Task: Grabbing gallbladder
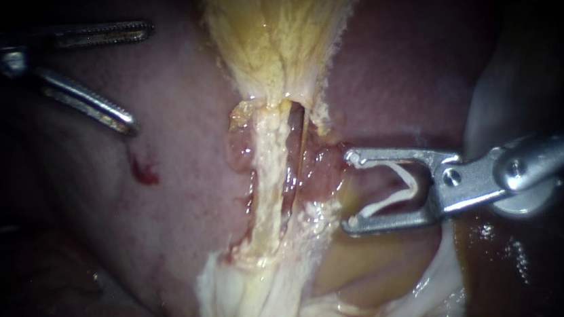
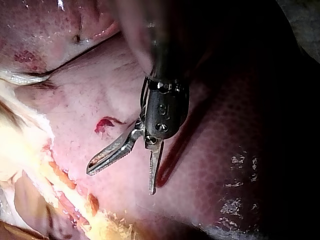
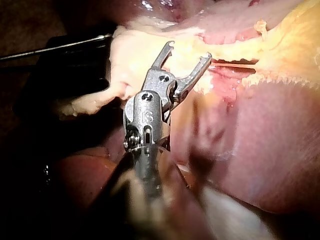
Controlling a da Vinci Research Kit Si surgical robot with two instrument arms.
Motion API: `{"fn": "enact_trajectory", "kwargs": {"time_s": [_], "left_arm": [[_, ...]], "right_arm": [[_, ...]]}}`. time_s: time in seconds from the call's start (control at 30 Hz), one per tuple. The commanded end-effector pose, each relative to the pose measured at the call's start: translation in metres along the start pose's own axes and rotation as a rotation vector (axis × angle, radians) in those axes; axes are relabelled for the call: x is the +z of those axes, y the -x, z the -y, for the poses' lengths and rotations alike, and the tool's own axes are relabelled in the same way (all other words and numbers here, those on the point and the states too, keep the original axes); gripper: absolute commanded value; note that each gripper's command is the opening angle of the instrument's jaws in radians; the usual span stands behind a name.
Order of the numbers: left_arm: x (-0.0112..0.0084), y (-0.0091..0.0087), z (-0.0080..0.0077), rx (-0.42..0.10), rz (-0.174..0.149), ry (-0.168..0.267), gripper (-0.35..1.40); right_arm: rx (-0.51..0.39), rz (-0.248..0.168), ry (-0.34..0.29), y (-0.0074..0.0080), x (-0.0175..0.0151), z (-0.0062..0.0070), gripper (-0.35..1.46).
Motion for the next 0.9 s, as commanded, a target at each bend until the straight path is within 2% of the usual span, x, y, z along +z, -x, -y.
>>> {"fn": "enact_trajectory", "kwargs": {"time_s": [0.03, 0.63, 0.9], "left_arm": [[0.0000, 0.0000, 0.0000, 0.000, 0.000, 0.000, 1.21], [0.0001, 0.0000, 0.0000, 0.000, 0.000, 0.001, 1.21], [0.0008, 0.0005, 0.0007, -0.002, -0.001, 0.007, 1.21]], "right_arm": [[0.000, 0.000, 0.000, 0.0000, 0.0000, 0.0000, 0.48], [0.000, 0.000, 0.000, 0.0000, 0.0000, 0.0000, 0.48], [0.000, 0.000, 0.000, 0.0000, 0.0000, 0.0000, 0.48]]}}
